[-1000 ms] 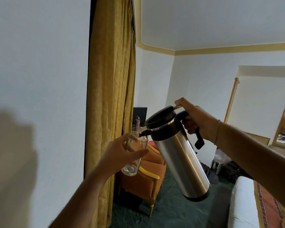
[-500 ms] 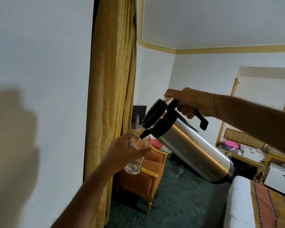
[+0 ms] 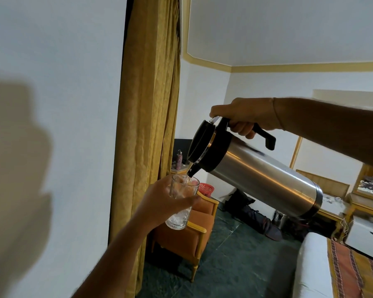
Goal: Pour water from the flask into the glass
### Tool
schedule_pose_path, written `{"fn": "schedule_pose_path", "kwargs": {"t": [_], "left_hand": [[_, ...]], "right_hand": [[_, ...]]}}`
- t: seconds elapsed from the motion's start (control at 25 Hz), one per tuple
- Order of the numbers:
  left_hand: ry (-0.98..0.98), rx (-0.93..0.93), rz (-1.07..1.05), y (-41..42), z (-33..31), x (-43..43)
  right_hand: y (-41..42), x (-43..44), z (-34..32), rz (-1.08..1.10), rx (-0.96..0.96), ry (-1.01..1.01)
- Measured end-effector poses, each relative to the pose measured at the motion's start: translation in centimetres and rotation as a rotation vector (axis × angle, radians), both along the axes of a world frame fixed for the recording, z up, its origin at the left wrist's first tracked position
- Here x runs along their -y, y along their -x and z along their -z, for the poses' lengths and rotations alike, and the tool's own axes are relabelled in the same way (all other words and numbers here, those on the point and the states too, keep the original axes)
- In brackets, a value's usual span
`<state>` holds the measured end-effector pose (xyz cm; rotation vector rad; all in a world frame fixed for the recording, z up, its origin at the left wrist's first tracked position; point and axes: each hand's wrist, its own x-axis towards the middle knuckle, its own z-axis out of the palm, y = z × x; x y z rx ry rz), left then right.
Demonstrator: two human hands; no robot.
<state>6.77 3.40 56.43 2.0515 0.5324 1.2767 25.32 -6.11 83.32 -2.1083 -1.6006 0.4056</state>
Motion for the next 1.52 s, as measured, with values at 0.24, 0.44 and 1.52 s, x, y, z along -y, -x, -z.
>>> {"fn": "schedule_pose_path", "kwargs": {"t": [0.24,0.44,1.52], "left_hand": [[0.004,-0.021,-0.026,0.1,-0.6,0.8],[0.009,-0.015,-0.044,0.2,-0.7,1.2],[0.124,0.044,0.009,-1.0,0.9,2.2]], "right_hand": [[0.4,0.7,-0.2,-0.018,0.026,0.019],[0.2,1.4,-0.2,-0.014,0.011,0.021],[-0.9,2.6,0.1,-0.016,-0.027,0.035]]}}
